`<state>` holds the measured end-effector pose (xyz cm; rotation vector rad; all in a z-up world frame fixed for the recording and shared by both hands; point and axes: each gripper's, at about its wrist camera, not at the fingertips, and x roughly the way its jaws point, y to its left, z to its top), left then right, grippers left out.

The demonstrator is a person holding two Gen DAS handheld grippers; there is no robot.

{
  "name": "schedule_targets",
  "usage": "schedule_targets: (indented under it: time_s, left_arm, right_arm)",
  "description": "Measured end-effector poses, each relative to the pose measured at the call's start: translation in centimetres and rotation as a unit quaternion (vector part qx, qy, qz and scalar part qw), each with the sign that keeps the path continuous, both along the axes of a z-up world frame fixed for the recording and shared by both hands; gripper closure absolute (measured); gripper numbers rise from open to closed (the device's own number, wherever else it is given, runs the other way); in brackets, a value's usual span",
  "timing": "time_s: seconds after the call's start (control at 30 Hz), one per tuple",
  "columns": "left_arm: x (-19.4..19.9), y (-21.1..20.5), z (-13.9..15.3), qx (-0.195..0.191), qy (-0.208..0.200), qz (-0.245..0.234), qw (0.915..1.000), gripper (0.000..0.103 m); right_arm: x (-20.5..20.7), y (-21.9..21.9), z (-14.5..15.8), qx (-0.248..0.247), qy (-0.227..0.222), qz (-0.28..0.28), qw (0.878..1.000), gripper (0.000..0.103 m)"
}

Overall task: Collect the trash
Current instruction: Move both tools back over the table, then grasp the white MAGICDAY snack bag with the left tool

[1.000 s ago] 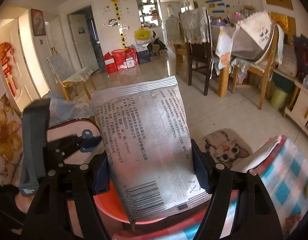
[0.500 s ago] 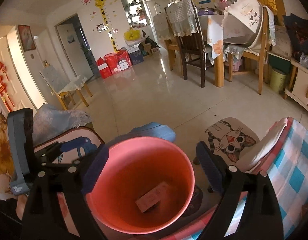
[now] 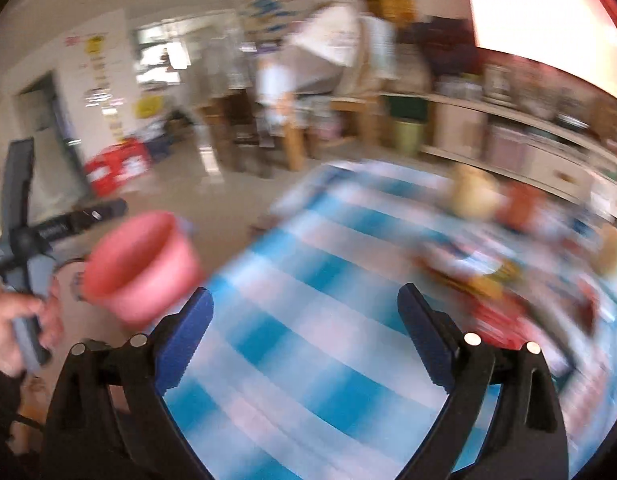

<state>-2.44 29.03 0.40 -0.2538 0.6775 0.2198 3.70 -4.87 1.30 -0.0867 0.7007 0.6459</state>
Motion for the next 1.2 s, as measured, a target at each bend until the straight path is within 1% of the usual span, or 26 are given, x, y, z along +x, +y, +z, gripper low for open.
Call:
schedule_targets:
  time_s: [0.07, 0.13, 0.23, 0.3, 0.37, 0.5, 0.57, 0.67, 0.77, 0.8, 0.87, 0.93, 0.97, 1.03, 1.13, 1.2]
  left_arm:
    - [1.7, -3.4, -0.4, -0.005, 0.007, -0.031, 0.9995, 0.008]
    - [3.8, -8.0, -0.8, -0.011, 0.010, -0.068, 0.9976, 0.008]
    - [6.6, -13.1, -1.3, -0.017, 0.008, -0.101, 0.9947, 0.008]
    - [8.8, -16.0, -1.8, -0.012, 0.011, -0.117, 0.9930, 0.008]
    - [11.1, -18.7, -2.3, -0.006, 0.009, -0.131, 0.9913, 0.008]
    - [15.7, -22.0, -3.4, 0.013, 0.005, -0.162, 0.9867, 0.008]
    - [17.7, -22.7, -4.1, 0.018, 0.013, -0.174, 0.9846, 0.008]
    - [20.6, -23.8, -5.6, 0.017, 0.024, -0.201, 0.9791, 0.008]
    - [22.9, -24.7, -7.5, 0.027, 0.045, -0.225, 0.9730, 0.008]
    - [23.3, -24.6, -8.2, 0.029, 0.054, -0.226, 0.9722, 0.008]
    - [24.0, -24.5, -9.4, 0.026, 0.072, -0.225, 0.9713, 0.008]
    - [24.5, -24.4, -10.1, 0.020, 0.081, -0.230, 0.9695, 0.008]
    - [24.5, -24.3, -10.3, 0.013, 0.082, -0.236, 0.9681, 0.008]
    - [24.4, -24.2, -10.4, 0.012, 0.082, -0.239, 0.9675, 0.008]
    - [24.1, -24.4, -10.1, 0.026, 0.077, -0.237, 0.9682, 0.009]
    - [24.0, -24.6, -9.9, 0.031, 0.074, -0.239, 0.9677, 0.015]
  right_arm:
    - [-0.5, -5.0, -0.4, -0.015, -0.009, -0.041, 0.999, 0.009]
    - [-0.5, -8.4, -0.8, -0.022, -0.015, -0.070, 0.997, 0.009]
    - [-0.3, -12.6, -1.6, -0.034, -0.023, -0.101, 0.994, 0.009]
    - [0.1, -15.2, -2.4, -0.037, -0.026, -0.113, 0.993, 0.009]
    - [0.4, -16.8, -2.7, -0.034, -0.025, -0.119, 0.992, 0.009]
    - [1.7, -19.6, -3.6, -0.018, -0.013, -0.125, 0.992, 0.009]
    - [2.3, -20.3, -3.8, -0.007, -0.006, -0.121, 0.993, 0.009]
    - [3.0, -20.2, -3.9, 0.002, 0.003, -0.105, 0.994, 0.009]
    - [3.7, -19.8, -3.8, -0.009, -0.001, -0.094, 0.996, 0.009]
    - [4.1, -19.7, -3.8, -0.012, -0.003, -0.090, 0.996, 0.009]
    - [5.2, -19.5, -3.9, -0.021, -0.005, -0.087, 0.996, 0.009]
    - [6.2, -19.4, -4.3, -0.030, -0.005, -0.085, 0.996, 0.009]
    - [7.0, -19.2, -4.5, -0.035, -0.003, -0.083, 0.996, 0.009]
    - [8.1, -19.1, -5.1, -0.040, 0.002, -0.080, 0.996, 0.009]
    - [10.0, -19.1, -6.6, -0.046, 0.021, -0.087, 0.995, 0.009]
    - [10.6, -19.3, -7.1, -0.043, 0.033, -0.090, 0.994, 0.009]
